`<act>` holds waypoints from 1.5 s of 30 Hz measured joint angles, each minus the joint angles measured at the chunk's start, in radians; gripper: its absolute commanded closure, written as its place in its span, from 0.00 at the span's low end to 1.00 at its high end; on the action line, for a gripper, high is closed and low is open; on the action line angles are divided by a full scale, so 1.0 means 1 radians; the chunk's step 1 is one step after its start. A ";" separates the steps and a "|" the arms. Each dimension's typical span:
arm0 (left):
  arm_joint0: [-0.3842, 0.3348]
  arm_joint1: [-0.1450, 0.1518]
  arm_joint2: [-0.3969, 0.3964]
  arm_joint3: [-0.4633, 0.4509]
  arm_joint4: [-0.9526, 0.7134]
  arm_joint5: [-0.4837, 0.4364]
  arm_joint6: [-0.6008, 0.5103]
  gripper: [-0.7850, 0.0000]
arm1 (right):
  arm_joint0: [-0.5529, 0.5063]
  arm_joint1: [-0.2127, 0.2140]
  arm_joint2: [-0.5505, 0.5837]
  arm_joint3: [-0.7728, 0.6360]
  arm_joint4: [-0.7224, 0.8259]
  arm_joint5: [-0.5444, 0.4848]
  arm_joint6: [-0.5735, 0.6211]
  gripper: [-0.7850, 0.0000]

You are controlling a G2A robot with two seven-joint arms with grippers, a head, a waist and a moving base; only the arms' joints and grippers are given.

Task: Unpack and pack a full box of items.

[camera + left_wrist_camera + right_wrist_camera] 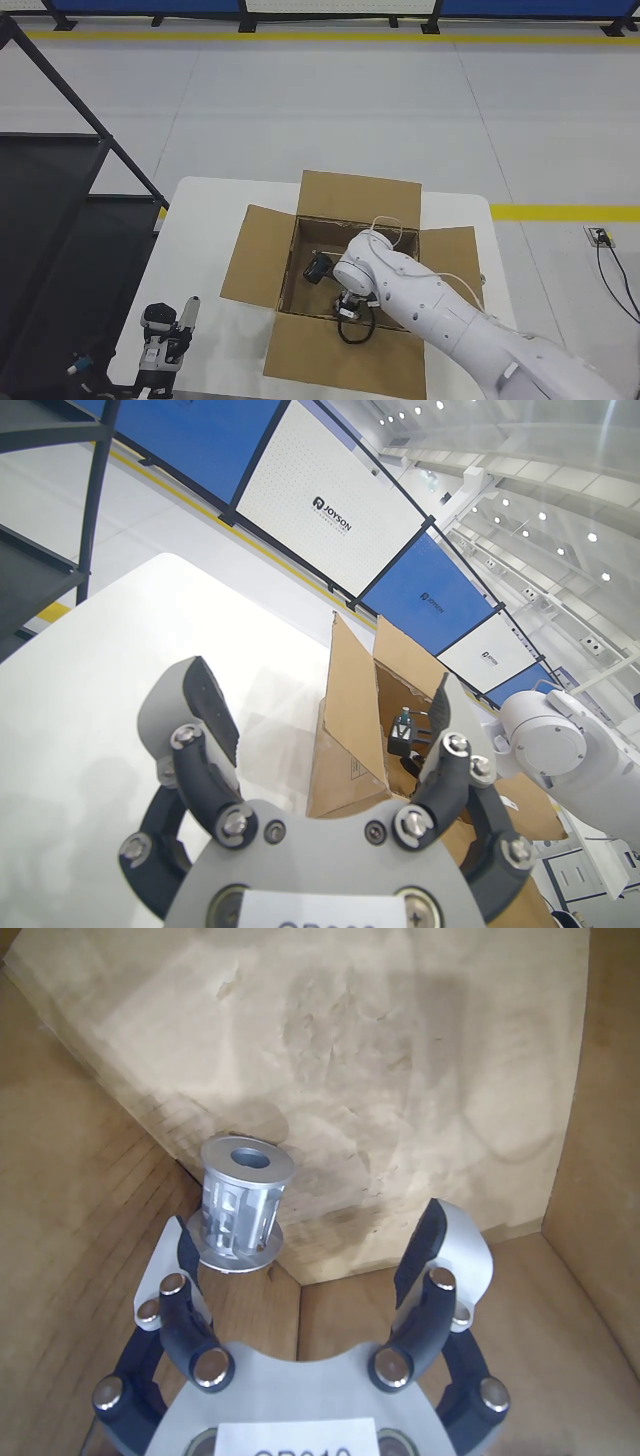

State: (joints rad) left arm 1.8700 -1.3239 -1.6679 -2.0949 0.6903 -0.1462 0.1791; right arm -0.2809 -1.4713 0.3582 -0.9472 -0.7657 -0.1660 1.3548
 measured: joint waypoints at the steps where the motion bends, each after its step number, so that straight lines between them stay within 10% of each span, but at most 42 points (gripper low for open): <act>1: 0.000 0.000 0.000 0.000 0.000 0.000 0.000 0.00 | 0.000 -0.006 -0.001 0.010 0.001 0.000 -0.003 0.00; 6: 0.000 0.000 0.000 0.000 0.000 0.000 0.000 0.00 | 0.003 -0.031 -0.006 0.062 0.005 -0.013 -0.025 0.00; 11: 0.000 0.000 0.000 0.000 0.000 0.000 0.000 0.00 | 0.007 -0.058 -0.008 0.124 0.007 -0.006 -0.039 0.99; 30: 0.000 0.000 0.000 0.000 0.000 0.000 0.000 0.00 | 0.026 -0.078 0.053 0.203 0.014 -0.097 -0.099 1.00; 39: 0.000 0.000 0.000 0.000 0.000 0.000 0.000 0.00 | -0.075 0.055 0.210 0.003 -0.035 -0.288 -0.192 1.00; 45: 0.000 0.000 0.000 0.000 0.000 0.000 0.000 0.00 | -0.290 0.183 0.394 -0.390 -0.200 -0.253 -0.211 1.00</act>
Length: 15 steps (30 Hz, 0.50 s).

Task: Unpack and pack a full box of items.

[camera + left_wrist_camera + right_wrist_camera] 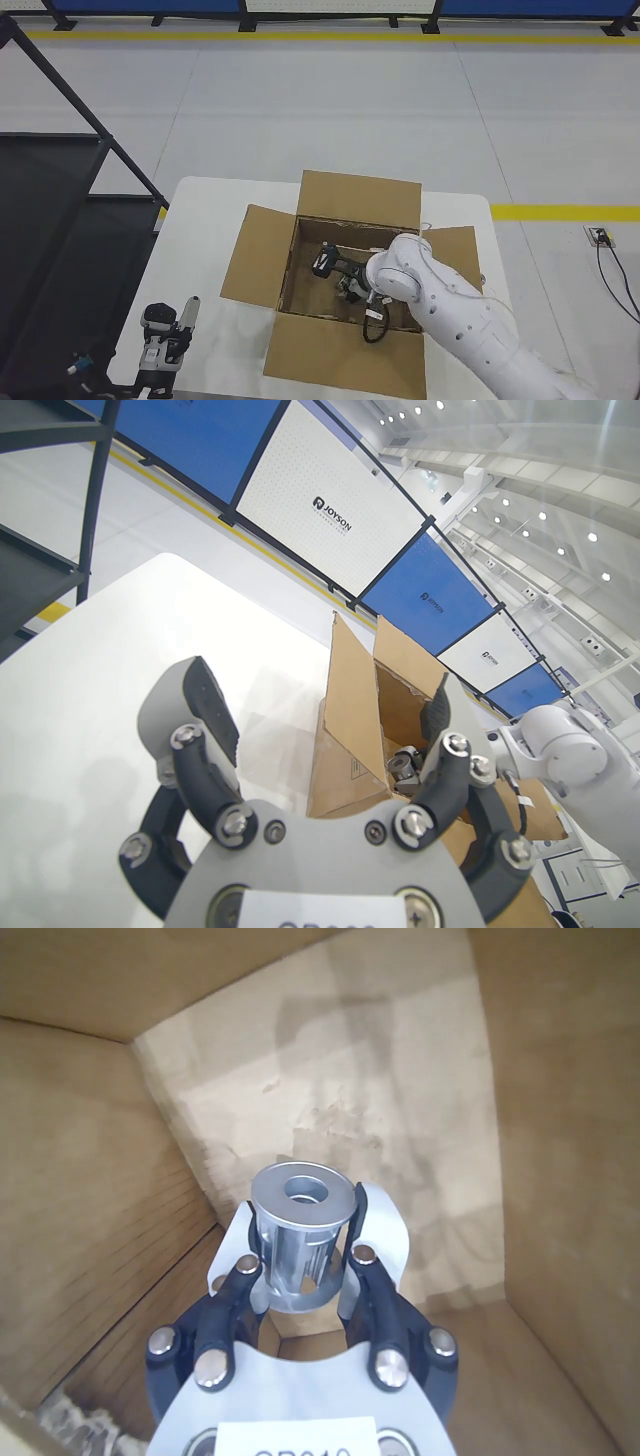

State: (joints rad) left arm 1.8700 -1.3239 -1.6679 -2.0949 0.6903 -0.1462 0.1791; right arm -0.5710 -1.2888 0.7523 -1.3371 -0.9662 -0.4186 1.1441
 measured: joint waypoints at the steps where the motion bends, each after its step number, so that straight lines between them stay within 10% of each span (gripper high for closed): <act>1: 0.000 0.000 0.000 0.000 0.000 0.000 0.000 0.00 | -0.055 0.023 0.044 -0.088 -0.036 0.004 -0.006 1.00; 7: 0.000 0.000 0.000 0.000 0.000 0.000 0.000 0.00 | -0.292 0.089 0.226 -0.398 -0.202 0.071 -0.099 1.00; 15: 0.000 0.000 0.000 0.000 0.000 0.000 0.000 0.00 | -0.304 0.091 0.234 -0.409 -0.210 0.079 -0.102 1.00</act>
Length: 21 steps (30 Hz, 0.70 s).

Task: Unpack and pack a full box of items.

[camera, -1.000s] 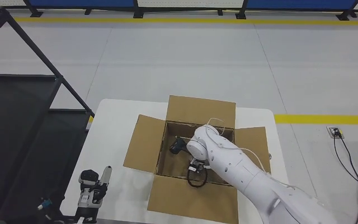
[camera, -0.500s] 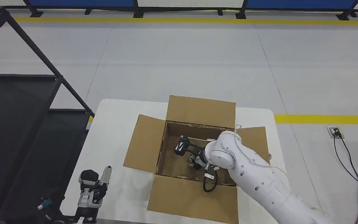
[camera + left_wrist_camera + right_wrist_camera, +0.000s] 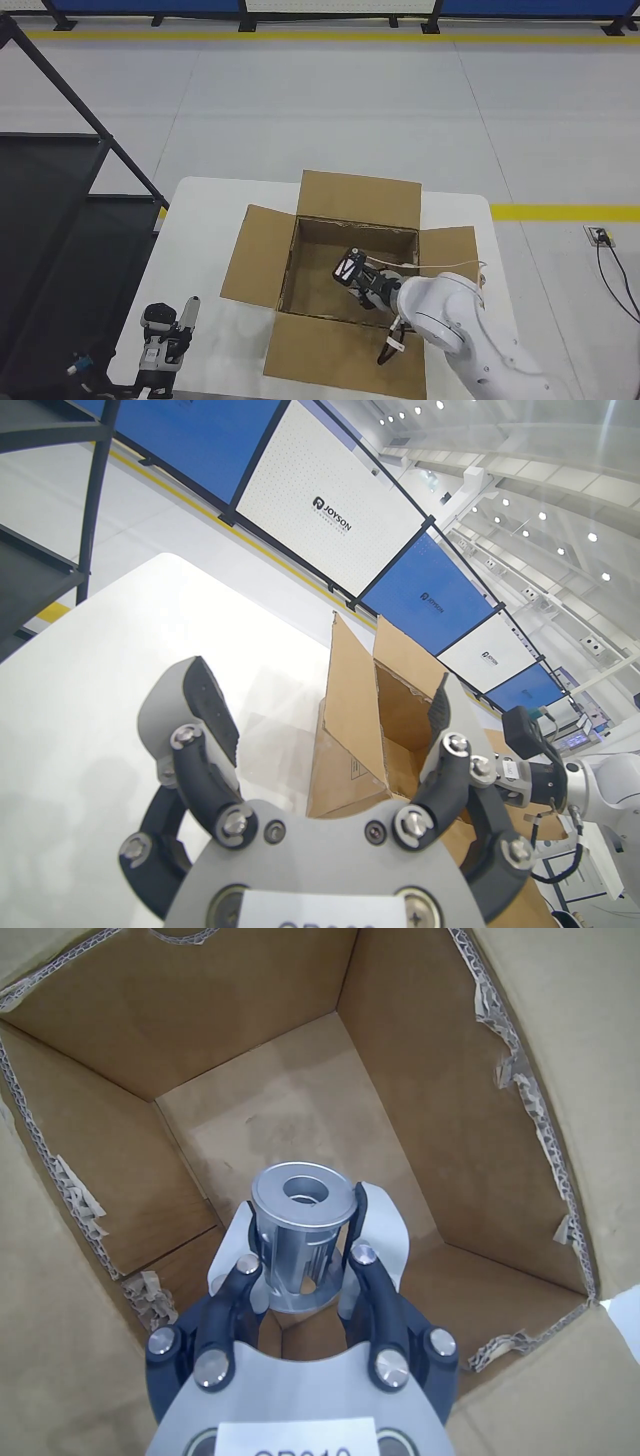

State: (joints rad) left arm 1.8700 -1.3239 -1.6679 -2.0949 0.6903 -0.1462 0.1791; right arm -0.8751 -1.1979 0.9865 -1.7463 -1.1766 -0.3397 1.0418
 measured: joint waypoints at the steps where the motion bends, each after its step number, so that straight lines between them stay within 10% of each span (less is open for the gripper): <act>1: 0.000 0.000 0.000 0.000 0.000 0.000 0.000 0.00 | 0.000 0.000 0.000 0.000 0.000 0.000 0.000 1.00; 8: 0.000 0.000 0.000 0.000 0.000 0.000 0.000 0.00 | -0.058 0.015 0.100 -0.013 0.110 -0.115 -0.249 1.00; 15: 0.000 0.000 0.000 0.000 0.000 0.000 0.000 0.00 | -0.475 0.080 0.553 -0.248 0.160 -0.364 -0.743 1.00; 21: 0.000 0.000 0.000 0.000 0.000 0.000 0.000 0.00 | -0.709 0.098 0.873 -0.140 0.262 -0.577 -1.045 1.00</act>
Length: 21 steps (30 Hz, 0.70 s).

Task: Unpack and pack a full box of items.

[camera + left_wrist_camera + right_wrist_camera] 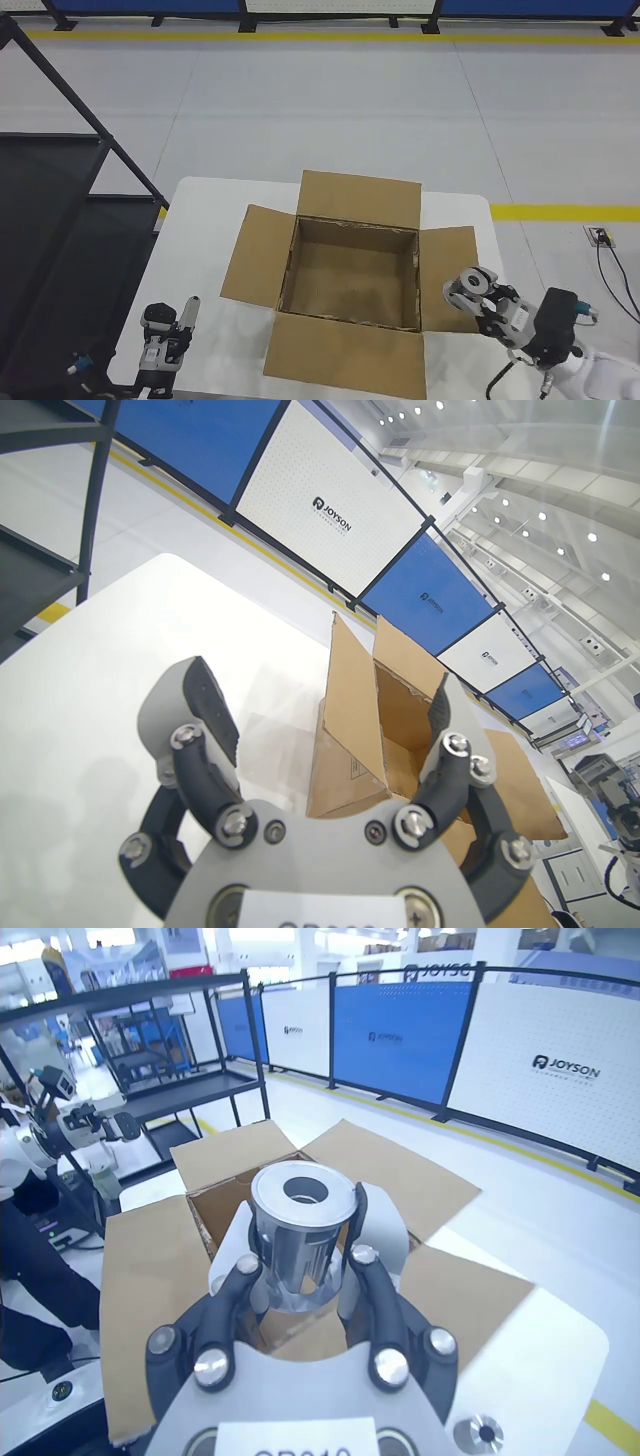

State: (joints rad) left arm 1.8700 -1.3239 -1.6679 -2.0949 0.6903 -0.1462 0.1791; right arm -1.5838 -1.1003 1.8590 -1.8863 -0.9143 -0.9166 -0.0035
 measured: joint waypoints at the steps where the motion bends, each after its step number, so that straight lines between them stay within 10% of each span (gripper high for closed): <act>1: 0.000 0.000 0.000 0.000 0.000 0.000 0.000 0.00 | -0.018 0.003 0.045 0.051 0.028 -0.043 -0.040 1.00; 21: 0.000 0.000 0.000 0.000 0.000 0.000 0.000 0.00 | 0.085 0.169 -0.121 0.653 -0.133 -0.096 -0.401 1.00</act>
State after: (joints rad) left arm 1.8700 -1.3239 -1.6679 -2.0949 0.6903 -0.1462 0.1791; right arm -1.4989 -0.9318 1.7382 -1.2336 -1.0474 -1.0123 -0.4047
